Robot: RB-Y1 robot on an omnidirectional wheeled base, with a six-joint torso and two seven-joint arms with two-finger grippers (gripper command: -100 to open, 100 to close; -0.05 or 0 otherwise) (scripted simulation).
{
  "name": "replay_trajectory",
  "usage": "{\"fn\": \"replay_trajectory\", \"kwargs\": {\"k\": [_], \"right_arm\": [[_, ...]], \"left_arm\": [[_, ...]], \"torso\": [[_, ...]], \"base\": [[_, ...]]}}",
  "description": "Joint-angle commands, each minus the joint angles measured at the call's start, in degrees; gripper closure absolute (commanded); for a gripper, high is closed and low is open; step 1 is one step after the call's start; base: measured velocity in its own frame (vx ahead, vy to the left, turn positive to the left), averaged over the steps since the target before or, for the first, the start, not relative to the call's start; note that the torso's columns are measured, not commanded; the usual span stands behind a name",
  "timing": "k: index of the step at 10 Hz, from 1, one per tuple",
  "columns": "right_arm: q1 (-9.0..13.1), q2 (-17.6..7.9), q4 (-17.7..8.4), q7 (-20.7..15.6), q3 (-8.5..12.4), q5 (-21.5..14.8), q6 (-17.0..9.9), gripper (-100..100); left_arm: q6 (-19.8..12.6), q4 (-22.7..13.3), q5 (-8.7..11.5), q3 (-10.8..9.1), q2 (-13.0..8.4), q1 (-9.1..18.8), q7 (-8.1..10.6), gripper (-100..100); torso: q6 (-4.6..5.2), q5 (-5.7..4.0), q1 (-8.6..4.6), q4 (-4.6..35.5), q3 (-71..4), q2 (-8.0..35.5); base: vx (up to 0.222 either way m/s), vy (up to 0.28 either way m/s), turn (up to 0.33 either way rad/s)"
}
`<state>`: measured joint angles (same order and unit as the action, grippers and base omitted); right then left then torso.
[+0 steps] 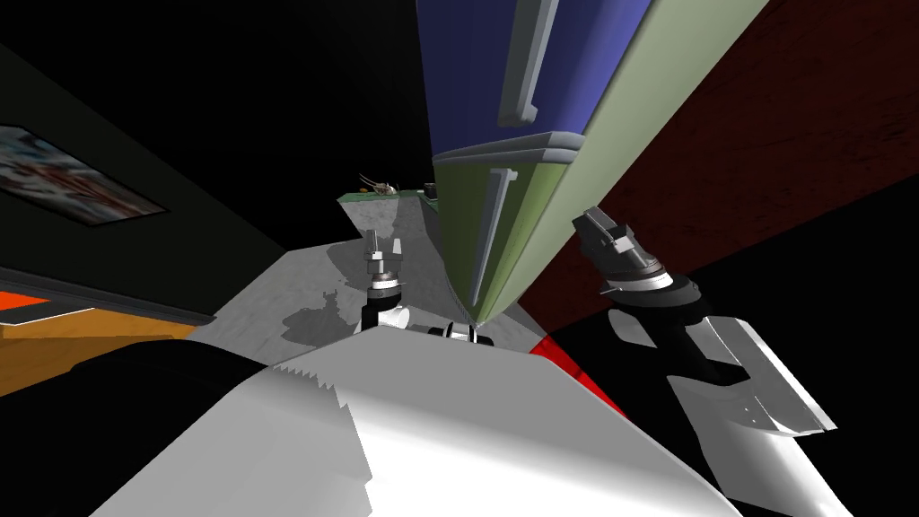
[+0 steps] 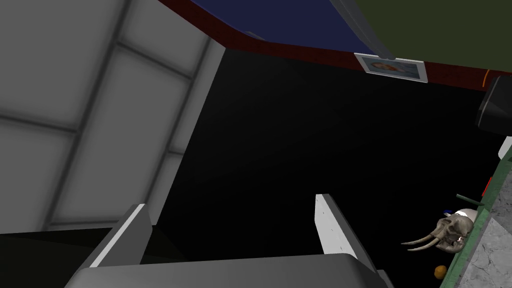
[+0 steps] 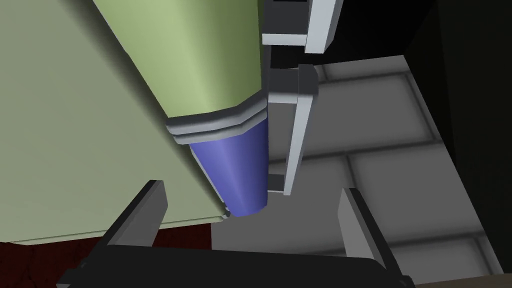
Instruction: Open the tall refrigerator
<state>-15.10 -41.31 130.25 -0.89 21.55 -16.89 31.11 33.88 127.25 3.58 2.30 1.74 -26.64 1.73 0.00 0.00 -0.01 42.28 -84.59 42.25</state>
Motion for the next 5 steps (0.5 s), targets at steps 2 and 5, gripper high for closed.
{"fn": "replay_trajectory", "kwargs": {"k": [2,5], "right_arm": [[1.44,-4.6,-0.43,-0.72,1.94,-2.39,1.06,-100],[3.66,-9.72,-1.55,-1.68,4.46,-5.61,2.47,-100]], "left_arm": [[0.0,0.0,0.0,0.0,0.0,0.0,0.0,0],[0.0,0.0,0.0,0.0,0.0,0.01,0.0,0]], "torso": [[0.01,-0.01,-0.04,0.01,0.02,0.04],[-0.01,0.01,0.03,0.01,0.04,0.07]], "base": [[0.044,0.032,-0.055],[0.036,0.041,-0.056]]}}
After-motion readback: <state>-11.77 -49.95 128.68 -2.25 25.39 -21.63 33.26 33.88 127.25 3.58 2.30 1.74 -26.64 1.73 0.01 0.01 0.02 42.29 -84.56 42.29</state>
